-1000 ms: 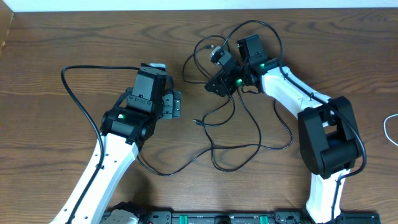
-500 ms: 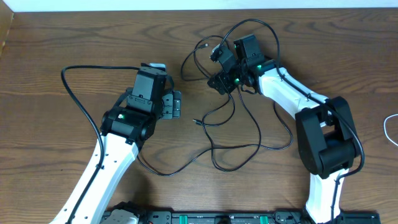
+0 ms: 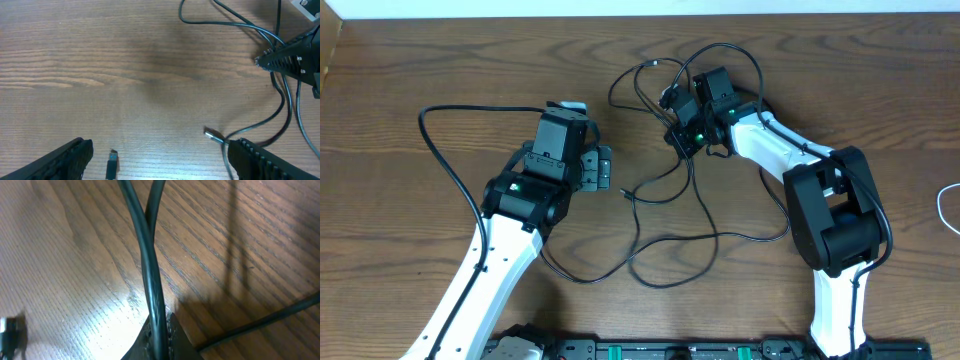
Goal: Untangle cables
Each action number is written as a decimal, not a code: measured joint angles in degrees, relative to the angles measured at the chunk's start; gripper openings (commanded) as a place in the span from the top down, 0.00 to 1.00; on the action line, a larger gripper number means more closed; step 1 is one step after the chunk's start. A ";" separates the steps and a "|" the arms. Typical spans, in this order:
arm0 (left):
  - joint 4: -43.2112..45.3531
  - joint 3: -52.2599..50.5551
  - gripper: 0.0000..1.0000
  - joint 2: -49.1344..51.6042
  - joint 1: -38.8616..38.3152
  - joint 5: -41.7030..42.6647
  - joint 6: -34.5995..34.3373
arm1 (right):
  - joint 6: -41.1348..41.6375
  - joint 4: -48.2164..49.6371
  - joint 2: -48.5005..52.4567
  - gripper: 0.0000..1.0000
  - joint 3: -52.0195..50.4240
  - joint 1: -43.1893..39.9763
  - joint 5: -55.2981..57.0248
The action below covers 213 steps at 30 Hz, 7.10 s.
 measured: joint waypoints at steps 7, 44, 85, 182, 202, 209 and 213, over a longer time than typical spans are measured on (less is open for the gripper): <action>0.00 0.00 0.09 0.00 0.00 0.00 0.00 | 2.29 -0.48 -2.14 0.99 1.42 -1.88 -0.13; 0.02 0.00 0.09 0.00 0.00 0.00 0.00 | -1.49 1.90 -38.27 0.99 8.61 -37.35 41.22; 0.00 0.00 0.09 0.00 0.00 0.00 0.00 | 16.85 2.67 -4.61 0.01 8.57 -63.58 18.97; 0.00 0.00 0.09 0.00 0.00 0.00 0.00 | -5.60 6.36 -12.48 0.99 -21.46 -36.04 16.76; 0.00 0.00 0.09 0.00 0.00 0.00 0.00 | -5.31 9.31 -11.47 0.99 -21.40 -58.45 13.29; 0.00 0.00 0.09 0.00 0.00 0.00 0.00 | -4.90 9.53 -11.13 0.90 -21.51 -60.00 9.01; 0.00 0.00 0.09 0.00 0.00 0.00 0.00 | -3.91 9.51 -11.13 0.85 -21.51 -60.04 8.57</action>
